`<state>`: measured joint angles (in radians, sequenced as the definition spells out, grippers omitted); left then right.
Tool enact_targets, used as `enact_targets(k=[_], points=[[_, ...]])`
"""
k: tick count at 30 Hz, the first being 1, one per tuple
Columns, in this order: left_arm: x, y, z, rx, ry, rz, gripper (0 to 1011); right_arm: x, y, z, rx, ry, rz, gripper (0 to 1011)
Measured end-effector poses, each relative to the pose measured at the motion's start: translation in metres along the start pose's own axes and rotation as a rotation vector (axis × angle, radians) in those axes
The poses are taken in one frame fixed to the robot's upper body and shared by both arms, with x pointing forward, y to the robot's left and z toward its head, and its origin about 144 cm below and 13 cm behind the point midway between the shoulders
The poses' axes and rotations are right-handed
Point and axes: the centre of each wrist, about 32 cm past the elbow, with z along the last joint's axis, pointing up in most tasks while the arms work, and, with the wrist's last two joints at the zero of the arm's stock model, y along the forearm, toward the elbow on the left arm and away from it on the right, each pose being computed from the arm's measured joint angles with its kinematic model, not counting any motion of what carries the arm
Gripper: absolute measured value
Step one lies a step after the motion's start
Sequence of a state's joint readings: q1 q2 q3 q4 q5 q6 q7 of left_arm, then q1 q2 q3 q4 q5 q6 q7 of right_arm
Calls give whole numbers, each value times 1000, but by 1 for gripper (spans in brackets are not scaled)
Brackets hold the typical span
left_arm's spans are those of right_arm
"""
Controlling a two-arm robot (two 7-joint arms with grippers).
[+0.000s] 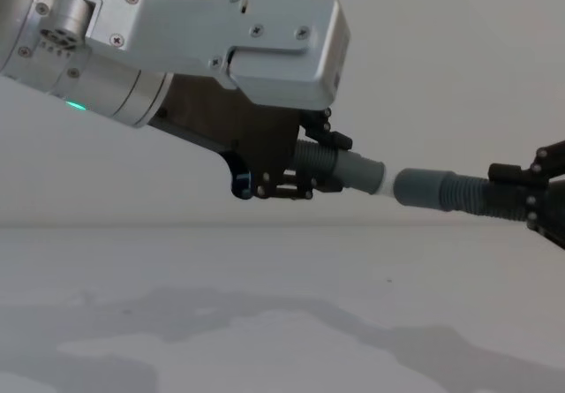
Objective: Use both hands to pick up one end of the pipe from the table, align the ends, and insert them.
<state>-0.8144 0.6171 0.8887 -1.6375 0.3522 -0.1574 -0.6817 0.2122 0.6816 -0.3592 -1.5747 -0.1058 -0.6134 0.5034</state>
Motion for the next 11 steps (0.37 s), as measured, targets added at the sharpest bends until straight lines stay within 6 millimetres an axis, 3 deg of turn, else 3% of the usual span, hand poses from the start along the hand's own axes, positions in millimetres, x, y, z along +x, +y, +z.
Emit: enact_targets(k=[11], points=[[0,0,0,0,0,0,342,0,0,0,4,0,0,56]])
